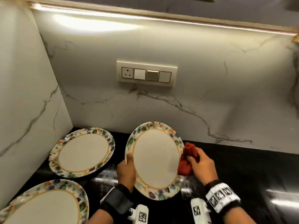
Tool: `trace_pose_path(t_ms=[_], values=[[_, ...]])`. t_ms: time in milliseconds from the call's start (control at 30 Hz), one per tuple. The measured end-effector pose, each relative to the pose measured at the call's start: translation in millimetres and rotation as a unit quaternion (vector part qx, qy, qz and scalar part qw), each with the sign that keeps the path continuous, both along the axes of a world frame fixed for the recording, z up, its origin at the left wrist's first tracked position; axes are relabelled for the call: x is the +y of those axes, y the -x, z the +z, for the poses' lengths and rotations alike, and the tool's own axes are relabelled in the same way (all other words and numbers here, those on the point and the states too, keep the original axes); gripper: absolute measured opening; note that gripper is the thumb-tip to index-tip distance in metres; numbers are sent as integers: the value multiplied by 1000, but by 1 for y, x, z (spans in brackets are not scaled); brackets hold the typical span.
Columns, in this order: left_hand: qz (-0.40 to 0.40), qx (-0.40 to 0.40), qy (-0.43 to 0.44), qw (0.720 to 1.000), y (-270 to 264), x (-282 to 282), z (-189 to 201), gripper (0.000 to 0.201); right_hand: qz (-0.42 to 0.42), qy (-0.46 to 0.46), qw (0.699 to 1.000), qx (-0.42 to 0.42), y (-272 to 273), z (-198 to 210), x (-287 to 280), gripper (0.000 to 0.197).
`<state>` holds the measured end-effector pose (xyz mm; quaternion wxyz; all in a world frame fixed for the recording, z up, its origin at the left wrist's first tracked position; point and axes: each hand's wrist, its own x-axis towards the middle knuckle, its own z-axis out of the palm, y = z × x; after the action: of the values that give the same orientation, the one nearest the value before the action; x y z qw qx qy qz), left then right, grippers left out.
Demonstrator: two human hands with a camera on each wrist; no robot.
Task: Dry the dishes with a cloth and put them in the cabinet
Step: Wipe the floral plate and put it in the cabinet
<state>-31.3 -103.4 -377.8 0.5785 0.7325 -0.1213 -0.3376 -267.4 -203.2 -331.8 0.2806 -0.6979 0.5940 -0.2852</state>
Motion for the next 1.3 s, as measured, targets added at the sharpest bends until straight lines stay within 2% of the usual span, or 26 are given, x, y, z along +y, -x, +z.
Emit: trace_pose_path(t_ms=[133, 233, 367, 500, 633, 767, 933, 1033, 1100, 1233, 1300], values=[[-10, -55, 88, 995, 28, 8, 42, 54, -41, -61, 996, 54, -23, 6, -26, 50], [-55, -112, 117, 985, 45, 18, 59, 55, -40, -91, 993, 66, -32, 15, -34, 44], [-107, -151, 129, 974, 63, 26, 75, 50, 23, -35, 999, 31, -33, 28, -33, 45], [-125, -158, 102, 974, 77, 32, 78, 63, 128, 44, 991, -6, -45, 45, -13, 49], [-76, -171, 104, 977, 83, 35, 84, 61, 305, 148, 941, -3, -50, 53, 32, 52], [-33, -150, 124, 980, 82, 39, 95, 48, 406, 259, 876, 15, -33, 48, 74, 44], [5, -59, 130, 990, 99, 52, 96, 48, 475, 242, 842, 82, -5, 28, 89, 45], [20, -36, 128, 991, 100, 57, 91, 49, 527, 241, 806, 116, 16, 15, 97, 40], [34, -63, 124, 990, 95, 60, 91, 50, 549, 226, 797, 107, 32, 4, 102, 37], [55, -107, 147, 982, 87, 70, 103, 41, 547, 236, 797, 105, 69, -14, 99, 24], [52, -149, 149, 976, 86, 76, 112, 41, 554, 243, 784, 134, 85, -16, 86, 22]])
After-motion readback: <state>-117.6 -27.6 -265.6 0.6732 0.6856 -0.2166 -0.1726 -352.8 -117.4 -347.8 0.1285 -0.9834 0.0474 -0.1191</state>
